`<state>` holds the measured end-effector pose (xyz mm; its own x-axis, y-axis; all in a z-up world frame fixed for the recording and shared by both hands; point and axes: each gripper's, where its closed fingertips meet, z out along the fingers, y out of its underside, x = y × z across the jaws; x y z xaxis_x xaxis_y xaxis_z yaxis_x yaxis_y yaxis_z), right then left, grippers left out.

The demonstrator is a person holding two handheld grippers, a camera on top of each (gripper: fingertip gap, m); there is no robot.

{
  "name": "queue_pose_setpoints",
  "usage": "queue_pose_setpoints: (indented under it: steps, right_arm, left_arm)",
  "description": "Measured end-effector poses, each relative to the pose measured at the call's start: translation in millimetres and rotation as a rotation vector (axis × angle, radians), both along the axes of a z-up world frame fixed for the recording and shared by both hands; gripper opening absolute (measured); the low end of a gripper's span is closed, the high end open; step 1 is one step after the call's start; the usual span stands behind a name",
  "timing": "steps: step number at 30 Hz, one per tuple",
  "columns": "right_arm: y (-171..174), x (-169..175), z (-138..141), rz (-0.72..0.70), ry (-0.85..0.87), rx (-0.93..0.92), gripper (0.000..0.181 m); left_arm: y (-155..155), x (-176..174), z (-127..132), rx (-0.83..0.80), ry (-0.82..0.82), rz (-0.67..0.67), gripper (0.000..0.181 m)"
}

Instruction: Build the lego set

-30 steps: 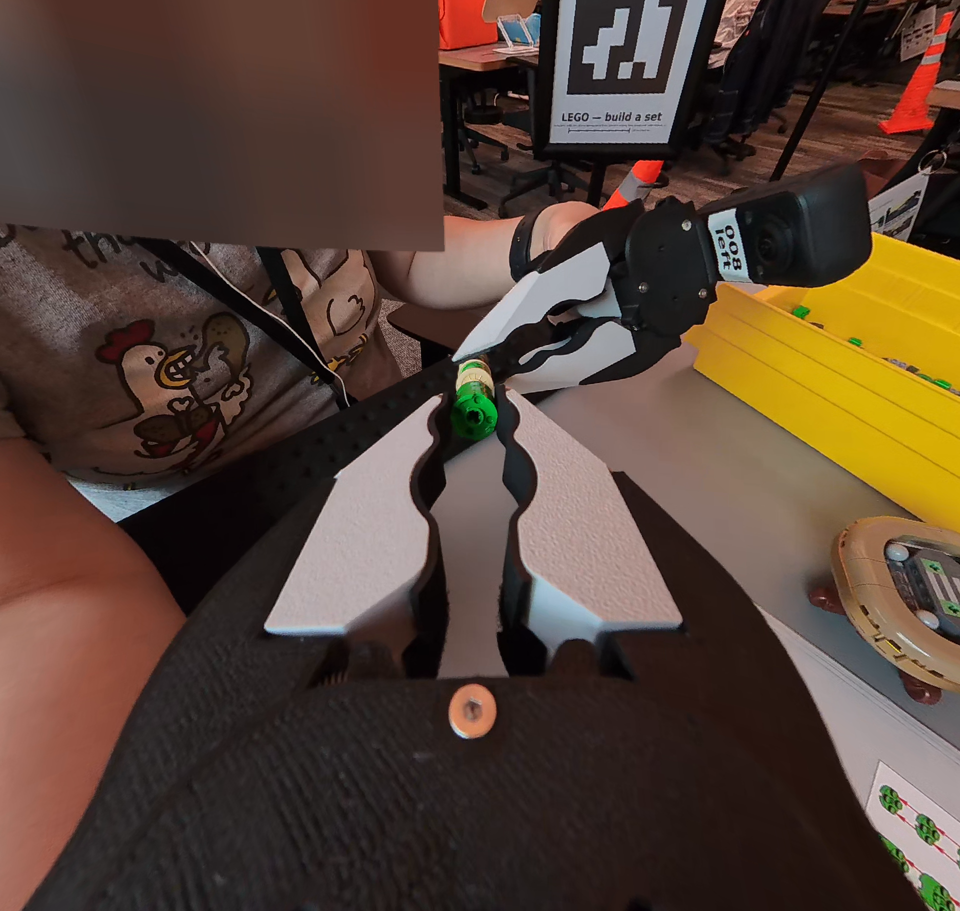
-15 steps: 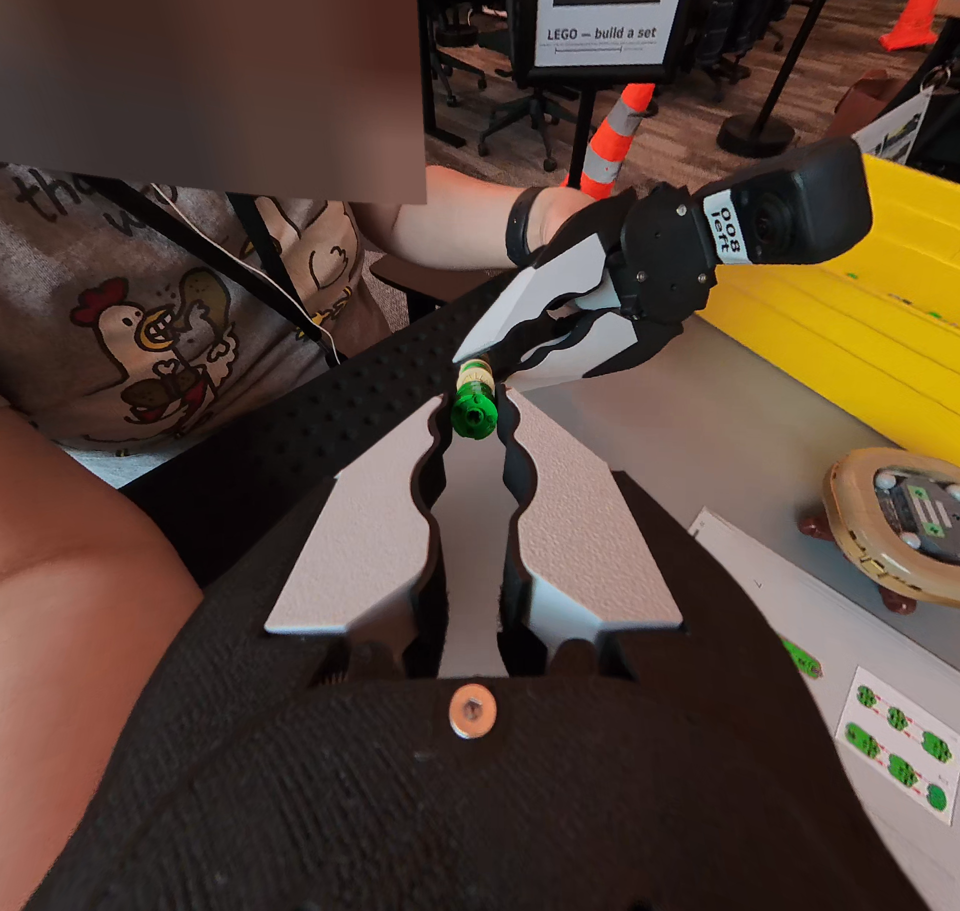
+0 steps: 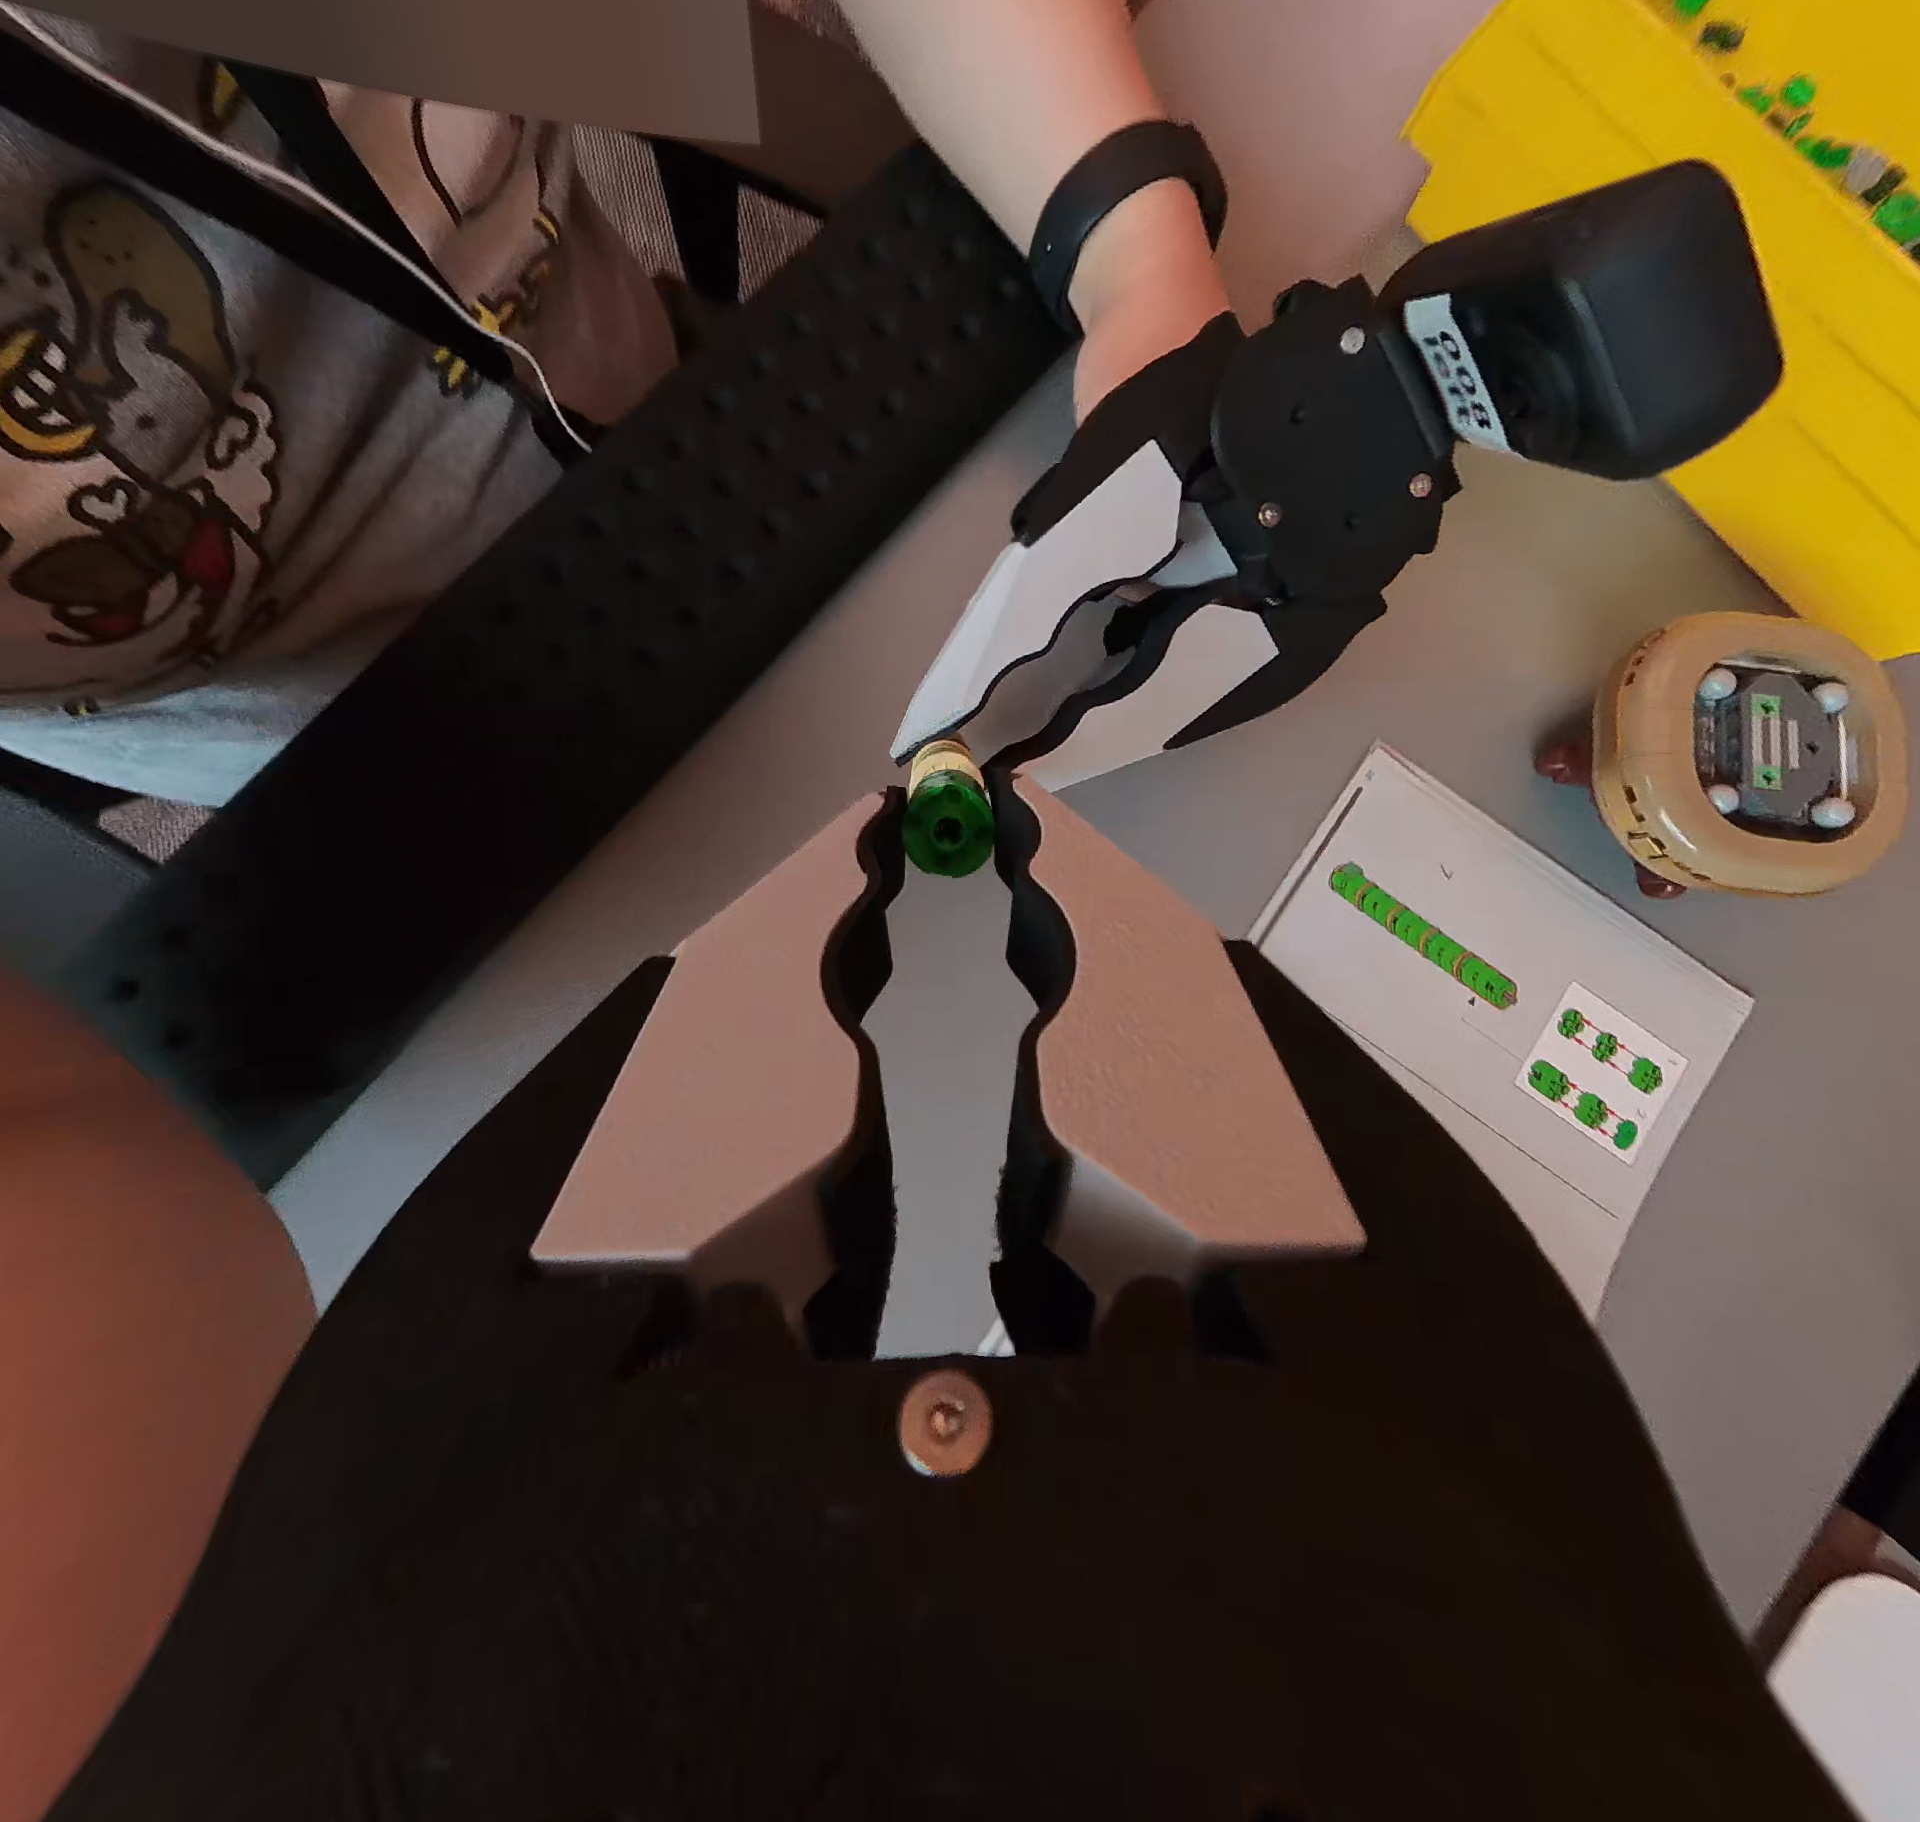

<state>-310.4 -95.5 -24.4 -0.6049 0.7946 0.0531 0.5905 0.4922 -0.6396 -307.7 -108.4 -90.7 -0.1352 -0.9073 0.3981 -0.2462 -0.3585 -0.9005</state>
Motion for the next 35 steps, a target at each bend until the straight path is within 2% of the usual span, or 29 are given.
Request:
queue_pose_setpoints:
  steps: [12, 15, 17, 18, 23, 26, 30, 35]
  right_arm:
    - [-10, -11, -13, 0.07, -0.229, 0.132, 0.016]
    - [-12, -16, -13, 0.075, -0.239, 0.137, 0.016]
    - [-13, -18, -13, 0.073, -0.244, 0.137, 0.016]
    - [-13, -19, -13, 0.071, -0.247, 0.138, 0.016]
    - [-14, -20, -13, 0.067, -0.276, 0.162, 0.016]
    - [-16, -22, -13, 0.057, -0.273, 0.159, 0.016]
    - [-17, -22, -13, 0.054, -0.276, 0.179, 0.016]
    - [-16, -19, -13, 0.04, -0.288, 0.194, 0.016]
  left_arm:
    - [0, 3, -16, 0.111, 0.058, -0.012, 0.017]
    - [-1, 0, -18, 0.102, 0.069, -0.01, 0.019]
    - [4, -4, -18, 0.086, 0.07, 0.02, 0.033]
    - [6, -7, -16, 0.078, 0.059, 0.036, 0.041]
    - [12, -22, 10, 0.063, -0.073, 0.094, 0.048]
    - [2, -18, 20, 0.081, -0.107, 0.063, 0.045]
    - [-5, -2, 17, 0.141, -0.065, 0.058, 0.04]
    - [-4, 8, 12, 0.218, -0.036, 0.063, 0.018]
